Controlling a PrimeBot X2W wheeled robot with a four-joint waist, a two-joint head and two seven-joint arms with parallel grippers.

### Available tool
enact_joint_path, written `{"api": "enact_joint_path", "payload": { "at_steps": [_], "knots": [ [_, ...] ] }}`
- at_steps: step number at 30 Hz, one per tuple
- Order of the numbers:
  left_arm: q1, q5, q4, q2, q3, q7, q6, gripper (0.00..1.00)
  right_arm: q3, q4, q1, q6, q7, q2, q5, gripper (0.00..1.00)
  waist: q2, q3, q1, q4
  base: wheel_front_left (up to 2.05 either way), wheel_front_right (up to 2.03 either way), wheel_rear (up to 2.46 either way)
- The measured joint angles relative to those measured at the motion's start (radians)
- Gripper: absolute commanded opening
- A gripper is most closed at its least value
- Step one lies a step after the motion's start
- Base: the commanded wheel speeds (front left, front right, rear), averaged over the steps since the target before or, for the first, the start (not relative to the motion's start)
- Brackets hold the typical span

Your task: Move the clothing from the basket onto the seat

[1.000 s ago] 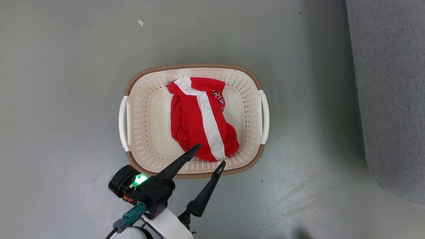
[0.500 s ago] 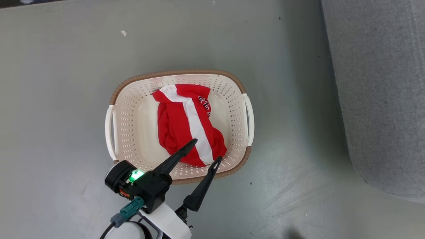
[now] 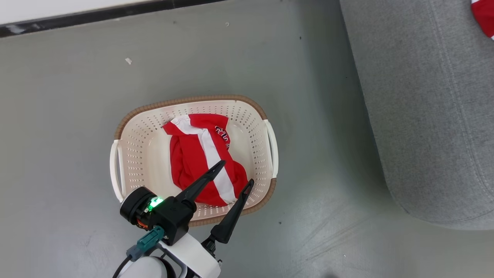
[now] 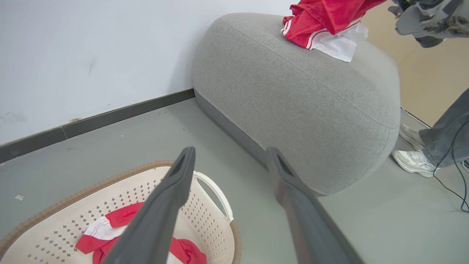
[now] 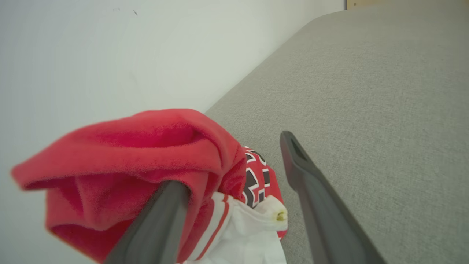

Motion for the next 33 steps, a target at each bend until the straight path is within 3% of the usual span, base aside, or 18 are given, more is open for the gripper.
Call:
{"api": "enact_joint_path", "payload": {
  "at_steps": [9, 23, 33],
  "knots": [
    [0.000, -0.011, 0.021, -0.007, 0.001, -0.009, 0.000, 1.00, -0.031, 0.036, 0.123, 0.000, 0.000, 0.004, 0.002, 1.00, 0.0000, -0.051, 0.0000, -0.029, 0.00, 0.00, 0.00],
    [0.016, -0.019, 0.025, -0.012, 0.001, -0.008, 0.002, 1.00, 0.032, 0.047, 0.283, 0.000, 0.000, 0.041, -0.049, 1.00, 0.0000, -0.096, 0.0000, -0.056, 0.00, 0.00, 0.00],
    [0.016, -0.019, 0.023, -0.017, -0.001, -0.013, 0.006, 1.00, 0.135, -0.011, 0.333, 0.000, 0.000, 0.160, -0.068, 1.00, 0.0000, -0.100, 0.0000, -0.050, 0.00, 0.00, 0.00]
  ]
}}
